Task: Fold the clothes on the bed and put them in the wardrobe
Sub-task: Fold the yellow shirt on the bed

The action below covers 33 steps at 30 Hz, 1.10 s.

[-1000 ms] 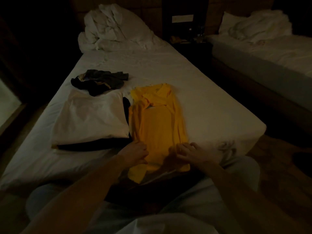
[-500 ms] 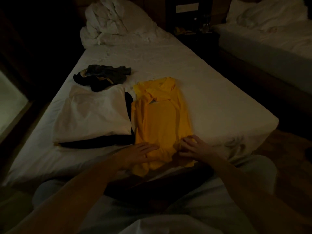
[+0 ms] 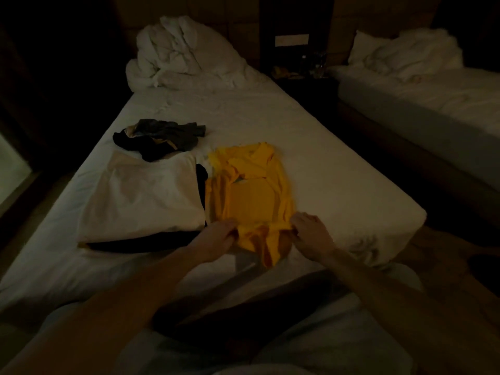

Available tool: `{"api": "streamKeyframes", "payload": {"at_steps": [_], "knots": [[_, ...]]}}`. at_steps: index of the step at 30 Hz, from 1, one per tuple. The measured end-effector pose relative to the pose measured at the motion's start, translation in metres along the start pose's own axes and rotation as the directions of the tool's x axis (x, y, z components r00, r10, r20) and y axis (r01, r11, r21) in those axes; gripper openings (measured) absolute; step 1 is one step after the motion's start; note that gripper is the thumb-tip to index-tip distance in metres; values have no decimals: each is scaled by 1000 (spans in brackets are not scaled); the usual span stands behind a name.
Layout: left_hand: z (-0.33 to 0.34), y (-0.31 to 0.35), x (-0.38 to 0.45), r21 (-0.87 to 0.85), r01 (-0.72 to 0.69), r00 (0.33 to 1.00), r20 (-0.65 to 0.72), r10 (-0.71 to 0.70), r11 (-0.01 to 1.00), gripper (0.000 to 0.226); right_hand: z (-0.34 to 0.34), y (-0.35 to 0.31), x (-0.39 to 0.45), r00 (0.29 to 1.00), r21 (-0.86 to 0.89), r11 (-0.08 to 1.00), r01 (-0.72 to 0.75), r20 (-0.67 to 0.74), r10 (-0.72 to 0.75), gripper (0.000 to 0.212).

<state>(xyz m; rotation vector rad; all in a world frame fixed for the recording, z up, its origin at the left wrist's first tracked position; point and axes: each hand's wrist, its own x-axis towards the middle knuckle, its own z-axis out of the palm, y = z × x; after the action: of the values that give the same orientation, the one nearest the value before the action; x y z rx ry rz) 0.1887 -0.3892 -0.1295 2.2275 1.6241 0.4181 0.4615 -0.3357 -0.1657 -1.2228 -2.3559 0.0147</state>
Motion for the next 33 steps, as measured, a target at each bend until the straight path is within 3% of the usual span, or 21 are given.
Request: {"api": "streamKeyframes", "payload": {"at_steps": [3,5,8,10,14,17,19,22,24,26,28,31,33], "knots": [[-33,11,20,-370,153,952,-194,-237,916,18,-26,-8,41,944,280,925,-258,-129,302,33],[-60,12,36,-622,224,887,-188,-421,750,29,-45,-14,72,862,455,815,-359,-174,477,26],[-95,-3,60,-741,221,857,-164,-489,635,22,-65,-10,119,746,652,624,-431,-131,653,23],[-113,-17,80,-762,222,842,-165,-513,609,16,-68,-2,148,734,676,602,-424,-133,666,23],[-142,-33,121,-895,186,791,-109,-602,405,35,-61,14,202,782,632,675,-380,-170,600,24],[-155,-60,162,-924,214,750,-52,-659,317,29,-41,34,250,828,594,698,-399,-93,552,25],[-162,-80,193,-935,219,749,-23,-663,280,15,-25,50,284,834,592,680,-433,-23,551,27],[-163,-120,247,-929,210,740,-52,-670,304,20,3,80,334,827,595,649,-473,46,561,24],[-157,-144,282,-947,194,735,-34,-677,257,17,30,103,365,807,594,623,-510,78,586,22],[-145,-164,313,-935,267,726,36,-687,233,18,57,125,390,781,568,600,-563,130,610,16],[-126,-188,340,-824,465,685,103,-721,324,42,91,149,408,754,455,617,-642,227,617,30],[-93,-216,363,-330,742,643,103,-759,584,71,128,171,422,633,133,640,-757,393,667,50],[-78,-231,373,-50,766,643,45,-765,641,81,143,177,432,643,45,693,-719,419,641,57]]}}
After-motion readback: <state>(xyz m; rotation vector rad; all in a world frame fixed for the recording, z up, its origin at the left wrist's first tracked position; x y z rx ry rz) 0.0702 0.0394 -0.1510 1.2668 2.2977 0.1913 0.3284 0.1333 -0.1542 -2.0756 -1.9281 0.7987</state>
